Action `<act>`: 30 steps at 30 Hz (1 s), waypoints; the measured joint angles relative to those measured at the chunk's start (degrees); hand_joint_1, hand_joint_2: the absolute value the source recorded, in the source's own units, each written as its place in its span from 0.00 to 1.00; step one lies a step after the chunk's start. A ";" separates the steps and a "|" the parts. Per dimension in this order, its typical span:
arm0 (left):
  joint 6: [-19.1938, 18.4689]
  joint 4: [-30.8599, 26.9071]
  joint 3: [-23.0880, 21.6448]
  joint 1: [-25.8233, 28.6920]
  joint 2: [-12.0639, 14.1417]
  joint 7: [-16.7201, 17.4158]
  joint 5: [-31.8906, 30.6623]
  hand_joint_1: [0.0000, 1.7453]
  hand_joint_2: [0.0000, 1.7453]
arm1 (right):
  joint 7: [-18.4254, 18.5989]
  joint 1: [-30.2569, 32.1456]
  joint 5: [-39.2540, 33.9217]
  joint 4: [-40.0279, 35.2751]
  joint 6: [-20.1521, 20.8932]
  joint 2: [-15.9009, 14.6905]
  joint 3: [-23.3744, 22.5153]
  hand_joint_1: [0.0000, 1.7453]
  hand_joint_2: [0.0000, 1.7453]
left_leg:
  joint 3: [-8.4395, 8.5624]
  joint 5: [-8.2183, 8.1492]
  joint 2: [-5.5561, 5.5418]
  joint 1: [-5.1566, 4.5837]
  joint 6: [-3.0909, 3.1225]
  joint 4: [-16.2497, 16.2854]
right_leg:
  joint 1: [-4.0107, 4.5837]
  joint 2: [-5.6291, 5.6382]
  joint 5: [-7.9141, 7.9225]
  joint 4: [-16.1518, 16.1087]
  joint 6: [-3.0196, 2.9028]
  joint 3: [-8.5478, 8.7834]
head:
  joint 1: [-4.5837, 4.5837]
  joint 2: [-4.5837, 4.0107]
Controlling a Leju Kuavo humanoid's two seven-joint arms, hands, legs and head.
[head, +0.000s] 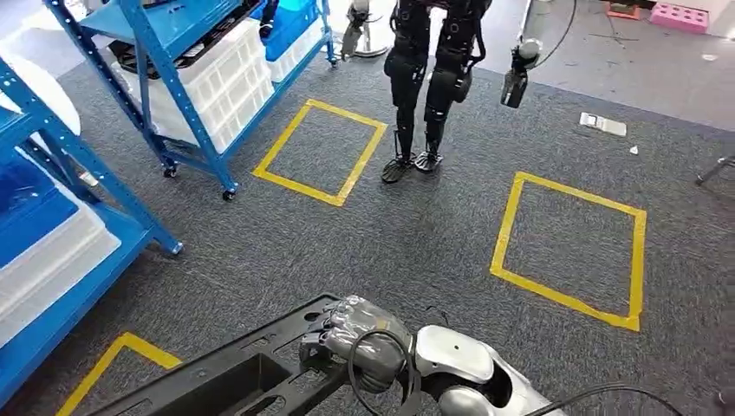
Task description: Take the parts from the cabinet and place them on the table.
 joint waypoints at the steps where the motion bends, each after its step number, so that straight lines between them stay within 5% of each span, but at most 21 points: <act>1: 0.00 0.00 0.00 0.12 0.00 0.00 0.00 0.00 0.00 | 0.00 0.04 -0.02 0.00 0.02 0.02 0.04 1.00 1.00 | -2.66 -1.59 -0.44 -0.18 0.04 5.01 | 0.14 0.97 0.02 0.01 -0.14 0.00 | -0.04 0.00; 3: 0.00 0.00 0.00 0.24 0.00 0.00 -0.02 0.00 0.00 | 0.07 0.22 0.02 0.00 0.02 0.00 0.04 1.00 1.00 | -4.47 -0.68 -0.52 -0.29 0.24 7.27 | 0.35 2.83 0.01 0.05 -0.17 0.12 | -0.04 0.00; 5: 0.00 0.00 0.00 0.15 0.00 -0.02 -0.02 0.00 0.00 | 0.04 0.32 0.04 0.00 0.00 0.00 0.07 1.00 1.00 | -1.43 4.59 -0.89 -0.30 0.58 -0.62 | 0.37 4.60 0.00 0.11 -0.14 0.45 | -0.04 0.00; 6: 0.00 0.00 0.00 0.13 0.02 -0.02 -0.02 0.00 0.00 | 0.04 0.29 0.04 0.00 0.00 0.00 0.04 1.00 1.00 | 0.67 7.34 -2.14 -0.21 0.78 -5.72 | 0.36 5.36 -0.03 0.12 -0.10 0.64 | -0.06 0.00; 7: 0.00 0.00 0.00 0.14 0.09 -0.02 -0.02 0.00 0.00 | 0.04 0.29 0.04 0.00 0.00 0.00 0.04 1.00 1.00 | 1.91 7.88 -5.93 -0.04 1.08 -8.43 | 0.22 5.88 -0.07 0.13 0.01 0.43 | -0.09 0.00; 8: 0.00 0.00 0.02 0.15 0.11 -0.02 -0.02 0.00 0.00 | 0.07 0.12 0.04 0.00 0.00 -0.02 0.07 1.00 1.00 | 2.10 7.66 -6.71 0.20 1.08 -9.94 | 0.63 6.65 0.02 0.54 0.34 0.03 | -0.13 0.00; 11: -0.11 0.00 0.00 0.18 0.11 0.00 -0.09 0.00 0.00 | 0.04 0.48 0.04 -0.04 -0.02 -0.11 0.00 1.00 1.00 | 2.04 7.77 -4.91 -0.42 1.53 -9.78 | 0.09 8.57 0.74 -0.08 1.53 -0.53 | -0.13 0.00; 12: -0.11 0.00 -0.02 0.11 0.07 -0.02 -0.18 0.00 0.00 | 0.04 0.52 0.04 -0.15 -0.02 -0.24 -0.07 1.00 1.00 | 2.24 8.14 -3.81 0.47 2.05 -10.48 | 0.38 8.51 0.45 0.22 1.72 -0.83 | -0.15 0.00; 13: -0.11 0.00 -0.02 0.06 0.09 -0.04 -0.20 0.00 0.00 | 0.02 0.45 0.04 -0.24 -0.04 -0.31 -0.24 1.00 1.00 | 2.54 8.18 -3.22 0.19 2.36 -10.76 | 0.77 5.17 -0.40 1.29 1.89 -1.32 | 0.14 0.00; 14: -0.11 0.00 -0.04 0.06 0.07 -0.09 -0.26 0.00 0.00 | 0.00 0.31 0.04 -0.30 -0.07 -0.39 -0.28 1.00 1.00 | 2.64 8.17 -2.20 0.05 2.55 -10.77 | 0.70 3.10 -2.41 4.55 1.99 -2.83 | 0.63 0.00; 16: -0.11 0.00 -0.02 0.22 0.09 0.00 -0.29 0.00 0.00 | 0.04 0.34 0.04 -0.31 -0.07 -0.39 -0.33 1.00 1.00 | 2.65 8.04 -0.25 -0.25 2.74 -10.74 | 0.37 1.57 -6.42 13.89 2.14 -7.42 | 0.68 0.00; 18: -0.11 0.00 -0.02 0.20 0.11 0.00 -0.29 0.00 0.00 | 0.04 0.61 0.04 -0.31 -0.07 -0.50 -0.33 1.00 1.00 | 2.71 7.89 1.45 -0.31 2.79 -10.72 | 0.00 1.08 -6.69 17.56 2.32 -9.33 | 0.66 0.00; 19: -0.11 0.00 -0.02 0.16 0.11 0.00 -0.29 0.00 0.00 | 0.07 0.62 0.04 -0.31 -0.07 -0.55 -0.33 1.00 1.00 | 2.83 7.75 2.26 -0.30 2.70 -10.72 | -0.15 0.84 -4.96 15.28 2.40 -8.15 | 0.68 0.00; 21: -0.11 0.00 -0.02 0.05 0.11 0.00 -0.29 0.00 0.00 | 0.04 0.61 0.04 -0.33 -0.07 -0.63 -0.37 1.00 1.00 | 3.31 7.37 3.47 -0.25 2.33 -10.70 | -0.33 -0.79 -0.50 5.97 2.42 -3.10 | 0.68 0.00; 22: -0.11 0.00 -0.02 0.04 0.15 0.00 -0.29 0.00 0.00 | 0.07 0.54 0.04 -0.33 -0.07 -0.63 -0.42 1.00 1.00 | 3.70 7.08 3.95 -0.41 1.93 -10.74 | -0.15 -4.43 0.19 1.33 2.46 -0.58 | 0.72 0.00; 23: -0.11 -0.02 -0.02 0.02 0.17 -0.02 -0.29 0.00 0.00 | 0.09 0.31 0.04 -0.33 -0.07 -0.63 -0.42 1.00 1.00 | 3.59 6.81 4.49 -0.97 1.50 -10.44 | 0.98 -4.58 -0.43 0.24 2.35 0.31 | 0.79 0.00; 27: -0.11 0.00 -0.04 -0.12 0.20 0.00 -0.29 0.00 0.00 | 0.04 0.64 0.04 -0.50 -0.11 -0.83 -0.48 1.00 1.00 | 4.46 6.44 7.04 -0.84 0.54 -10.89 | 0.77 -2.13 -0.44 0.09 1.11 -0.01 | 0.26 0.00; 28: -0.11 0.00 -0.07 -0.17 0.17 -0.02 -0.29 0.00 0.00 | 0.04 0.70 0.05 -0.70 -0.13 -0.83 -0.59 1.00 1.00 | 4.38 5.35 5.20 -0.43 0.35 -9.92 | 0.35 -1.49 -0.29 -0.16 0.67 0.33 | 0.26 0.00; 29: -0.11 0.00 -0.07 -0.16 0.17 -0.02 -0.29 0.00 0.00 | 0.02 0.45 0.07 -0.77 -0.11 -0.87 -0.61 1.00 1.00 | 3.15 3.44 2.45 -0.34 0.47 -6.81 | 0.29 -0.93 -0.29 -0.16 0.04 0.37 | 0.15 0.00; 30: -0.11 0.00 -0.07 -0.08 0.17 -0.02 -0.31 0.00 0.00 | 0.02 0.46 0.07 -0.79 -0.13 -0.81 -0.63 1.00 1.00 | 1.32 1.49 0.99 -0.29 0.46 -2.91 | 0.29 -0.43 -0.30 -0.16 -0.27 0.38 | 0.02 0.00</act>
